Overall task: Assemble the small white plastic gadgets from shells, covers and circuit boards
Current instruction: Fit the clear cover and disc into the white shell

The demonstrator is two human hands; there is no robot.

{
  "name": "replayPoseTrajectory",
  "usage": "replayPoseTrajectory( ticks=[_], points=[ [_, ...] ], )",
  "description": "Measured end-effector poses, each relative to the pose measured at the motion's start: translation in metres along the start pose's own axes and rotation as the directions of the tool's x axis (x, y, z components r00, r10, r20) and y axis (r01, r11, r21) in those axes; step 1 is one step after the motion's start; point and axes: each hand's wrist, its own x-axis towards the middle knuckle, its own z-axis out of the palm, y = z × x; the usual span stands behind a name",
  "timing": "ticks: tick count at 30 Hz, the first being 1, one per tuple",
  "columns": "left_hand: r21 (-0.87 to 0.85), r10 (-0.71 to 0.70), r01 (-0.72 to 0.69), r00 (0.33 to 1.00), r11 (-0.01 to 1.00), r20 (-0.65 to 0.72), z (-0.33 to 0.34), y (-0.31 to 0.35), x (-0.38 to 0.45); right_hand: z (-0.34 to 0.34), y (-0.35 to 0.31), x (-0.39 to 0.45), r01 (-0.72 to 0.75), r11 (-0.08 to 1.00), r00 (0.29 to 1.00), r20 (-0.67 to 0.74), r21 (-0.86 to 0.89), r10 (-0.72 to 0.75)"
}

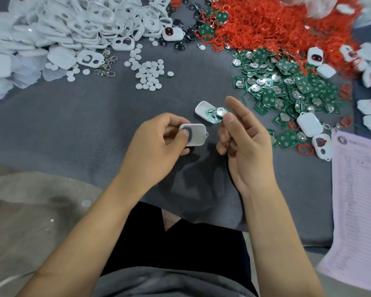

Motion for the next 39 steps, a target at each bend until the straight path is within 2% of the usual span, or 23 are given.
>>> replayPoseTrajectory(
  ticks=[3,6,7,9,13,16,18,21,23,25,28,35,39],
  points=[
    [0.246,0.046,-0.046,0.999,0.968,0.005,0.000,0.009,-0.002,0.000,0.001,-0.001,0.040,0.995,0.999,0.022,-0.094,-0.038],
    [0.525,0.116,-0.104,0.993,0.845,0.010,0.001,0.017,-0.003,0.001,0.001,-0.003,0.108,0.979,0.994,0.052,-0.174,-0.100],
    [0.584,0.117,-0.103,0.993,0.805,0.014,0.001,0.019,-0.003,0.001,0.001,-0.003,0.123,0.976,0.991,0.065,-0.181,-0.113],
    [0.612,0.074,-0.065,0.997,0.788,0.011,0.001,0.021,-0.002,0.001,0.003,-0.003,0.146,0.970,0.988,0.086,-0.194,-0.131],
    [0.607,0.023,-0.027,1.000,0.794,0.015,-0.005,0.019,0.001,-0.001,0.006,-0.003,0.174,0.944,0.983,0.112,-0.282,-0.148],
    [0.570,0.104,-0.072,0.994,0.819,-0.024,-0.008,0.020,0.005,0.000,0.009,-0.003,0.169,0.932,0.985,0.092,-0.320,-0.147],
    [0.437,0.202,-0.157,0.978,0.886,-0.057,-0.010,0.023,0.008,0.002,0.009,-0.002,0.172,0.932,0.984,0.106,-0.320,-0.145],
    [0.178,0.199,-0.204,0.979,0.963,0.045,-0.009,0.030,0.014,0.007,0.008,0.001,0.191,0.923,0.977,0.154,-0.333,-0.147],
    [0.074,0.160,-0.167,0.983,0.983,0.093,-0.007,0.030,0.022,0.010,0.005,0.003,0.214,0.915,0.970,0.182,-0.341,-0.159],
    [0.011,0.143,-0.145,0.986,0.989,0.086,-0.005,0.027,0.032,0.013,0.001,0.006,0.249,0.901,0.961,0.210,-0.357,-0.182],
    [-0.100,0.187,-0.180,0.980,0.979,0.063,-0.006,0.024,0.044,0.017,-0.008,0.018,0.250,0.892,0.959,0.224,-0.377,-0.175],
    [-0.127,0.258,-0.267,0.962,0.955,-0.086,-0.006,0.018,0.066,0.020,-0.020,0.049,0.197,0.891,0.958,0.273,-0.409,-0.086],
    [-0.035,0.360,-0.370,0.919,0.928,-0.160,0.000,0.008,0.061,0.012,-0.016,0.048,0.217,0.876,0.955,0.280,-0.431,-0.099]
  ],
)
